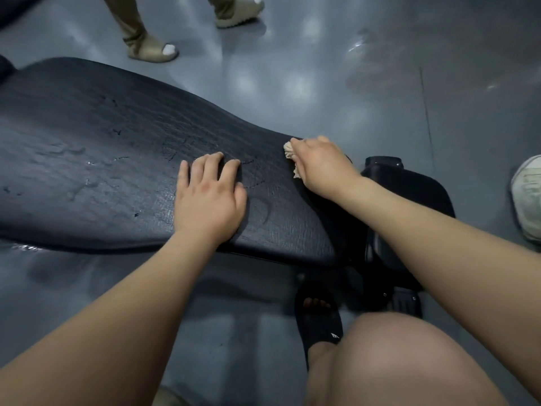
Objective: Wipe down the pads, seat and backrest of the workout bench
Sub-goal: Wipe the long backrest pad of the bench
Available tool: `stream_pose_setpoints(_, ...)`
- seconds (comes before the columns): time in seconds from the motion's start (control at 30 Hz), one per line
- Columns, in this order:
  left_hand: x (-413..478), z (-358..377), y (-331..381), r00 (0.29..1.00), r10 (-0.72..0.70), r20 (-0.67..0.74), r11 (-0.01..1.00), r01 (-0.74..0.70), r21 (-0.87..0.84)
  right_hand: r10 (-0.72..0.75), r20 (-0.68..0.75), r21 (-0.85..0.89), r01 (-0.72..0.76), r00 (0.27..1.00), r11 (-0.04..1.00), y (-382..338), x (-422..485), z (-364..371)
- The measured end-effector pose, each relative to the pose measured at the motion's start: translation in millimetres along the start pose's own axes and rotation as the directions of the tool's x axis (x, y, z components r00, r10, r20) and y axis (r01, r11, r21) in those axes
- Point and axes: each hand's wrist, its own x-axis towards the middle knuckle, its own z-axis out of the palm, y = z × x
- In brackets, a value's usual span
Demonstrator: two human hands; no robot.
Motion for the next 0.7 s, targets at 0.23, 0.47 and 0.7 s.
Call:
stream_pose_setpoints(0.23, -2, -1, 1, 0.999, 0.008, -0.042, 1.0, -0.008, 0.005, -0.287, 0.05, 0.099, 0.282, 0.957, 0.954, -40, -47, 2)
stream_pose_setpoints(0.47, 0, -1, -1, 0.999, 0.007, -0.05, 1.0, -0.008, -0.017, -0.264, 0.034, 0.036, 0.263, 0.964, 0.964, -23, -11, -8)
stream_pose_setpoints(0.7, 1, 0, -3, 0.998, 0.009, -0.057, 0.999, -0.011, -0.041, -0.167, -0.017, 0.058, 0.168, 0.986, 0.984, -37, 7, -1)
